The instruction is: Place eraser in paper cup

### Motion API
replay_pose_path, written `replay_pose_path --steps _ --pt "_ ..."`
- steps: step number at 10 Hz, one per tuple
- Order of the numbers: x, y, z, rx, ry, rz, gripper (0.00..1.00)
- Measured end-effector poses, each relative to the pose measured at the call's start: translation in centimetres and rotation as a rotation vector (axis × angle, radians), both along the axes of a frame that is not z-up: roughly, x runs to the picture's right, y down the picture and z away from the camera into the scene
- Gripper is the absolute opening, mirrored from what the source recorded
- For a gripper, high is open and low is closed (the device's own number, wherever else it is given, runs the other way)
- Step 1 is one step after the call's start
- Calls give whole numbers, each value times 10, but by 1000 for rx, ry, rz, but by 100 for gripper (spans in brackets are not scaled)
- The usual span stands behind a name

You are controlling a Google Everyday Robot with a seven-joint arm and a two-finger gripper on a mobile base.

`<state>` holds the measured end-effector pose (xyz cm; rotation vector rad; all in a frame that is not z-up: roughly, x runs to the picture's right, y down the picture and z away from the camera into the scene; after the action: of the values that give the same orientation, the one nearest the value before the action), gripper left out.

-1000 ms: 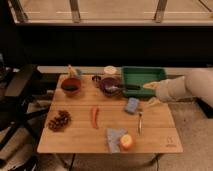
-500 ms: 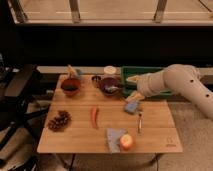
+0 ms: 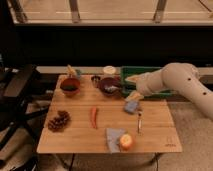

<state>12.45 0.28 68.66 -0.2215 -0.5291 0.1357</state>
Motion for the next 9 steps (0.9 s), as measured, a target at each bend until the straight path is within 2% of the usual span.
replay_pose_path --steps 2,4,5,9 --pt "-33 -1 13 -1 -32 -42 65" --pt "-70 2 30 -18 -68 -57 65" --pt "-97 5 46 -33 -100 -61 65" --pt "-166 13 93 -59 -217 -15 65"
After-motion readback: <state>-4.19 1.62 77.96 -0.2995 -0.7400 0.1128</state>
